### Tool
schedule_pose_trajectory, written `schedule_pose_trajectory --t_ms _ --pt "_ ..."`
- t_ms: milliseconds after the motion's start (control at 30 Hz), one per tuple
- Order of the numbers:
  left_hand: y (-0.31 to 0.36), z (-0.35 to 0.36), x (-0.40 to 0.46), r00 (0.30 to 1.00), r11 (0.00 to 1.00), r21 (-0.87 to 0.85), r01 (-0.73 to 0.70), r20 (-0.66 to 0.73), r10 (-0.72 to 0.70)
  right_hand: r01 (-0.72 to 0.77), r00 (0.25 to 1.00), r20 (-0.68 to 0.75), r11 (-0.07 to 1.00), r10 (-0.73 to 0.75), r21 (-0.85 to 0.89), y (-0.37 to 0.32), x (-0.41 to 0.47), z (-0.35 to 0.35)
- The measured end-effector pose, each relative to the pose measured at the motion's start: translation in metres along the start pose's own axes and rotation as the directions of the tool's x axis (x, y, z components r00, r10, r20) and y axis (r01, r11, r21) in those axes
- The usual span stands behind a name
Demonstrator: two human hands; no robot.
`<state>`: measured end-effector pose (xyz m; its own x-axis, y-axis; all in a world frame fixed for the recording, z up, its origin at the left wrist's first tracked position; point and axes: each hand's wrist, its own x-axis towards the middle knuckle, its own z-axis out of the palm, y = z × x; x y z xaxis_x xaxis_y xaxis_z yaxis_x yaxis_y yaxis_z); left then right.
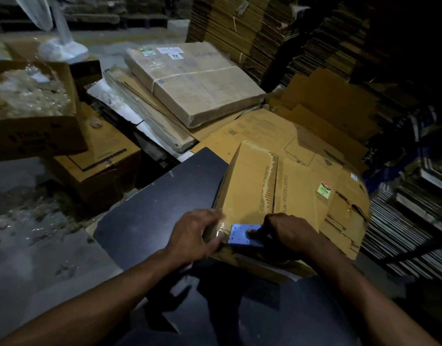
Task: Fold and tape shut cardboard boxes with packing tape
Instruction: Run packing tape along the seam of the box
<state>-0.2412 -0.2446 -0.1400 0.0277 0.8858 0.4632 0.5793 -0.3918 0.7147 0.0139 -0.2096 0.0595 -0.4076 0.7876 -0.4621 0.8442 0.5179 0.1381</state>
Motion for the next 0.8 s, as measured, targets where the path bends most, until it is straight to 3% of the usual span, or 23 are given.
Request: schedule_pose_trajectory --t_ms 33,67,133,333,500,633,800 --pt "0.009 0.003 -0.001 0.976 0.974 0.092 -0.206 0.088 0.199 -0.045 0.999 0.007 0.999 0.045 0.029 -0.003 0.002 -0.004" --pt "0.01 0.009 -0.004 0.935 0.922 0.186 -0.34 0.171 0.311 -0.079 0.997 0.025 0.996 0.078 0.049 -0.007 0.003 -0.009" --pt "-0.003 0.02 -0.008 0.895 0.843 0.31 -0.44 0.223 0.385 -0.092 0.995 0.054 0.995 0.089 0.045 -0.013 0.006 -0.015" --pt "-0.017 0.022 -0.001 0.831 0.777 0.298 -0.555 0.243 0.501 -0.137 0.978 0.162 0.99 0.13 0.034 0.011 -0.013 -0.015" --pt "-0.017 0.026 -0.002 0.851 0.789 0.32 -0.524 0.204 0.483 -0.198 0.955 0.221 0.98 0.195 -0.012 0.042 -0.038 -0.005" --pt "-0.039 0.022 0.007 0.851 0.797 0.301 -0.524 0.228 0.473 -0.175 0.958 0.233 0.984 0.166 0.018 0.023 -0.03 -0.019" --pt "-0.064 -0.028 0.058 0.84 0.765 0.352 -0.539 0.293 0.457 -0.077 0.992 0.099 0.997 0.075 0.018 -0.02 -0.002 -0.034"
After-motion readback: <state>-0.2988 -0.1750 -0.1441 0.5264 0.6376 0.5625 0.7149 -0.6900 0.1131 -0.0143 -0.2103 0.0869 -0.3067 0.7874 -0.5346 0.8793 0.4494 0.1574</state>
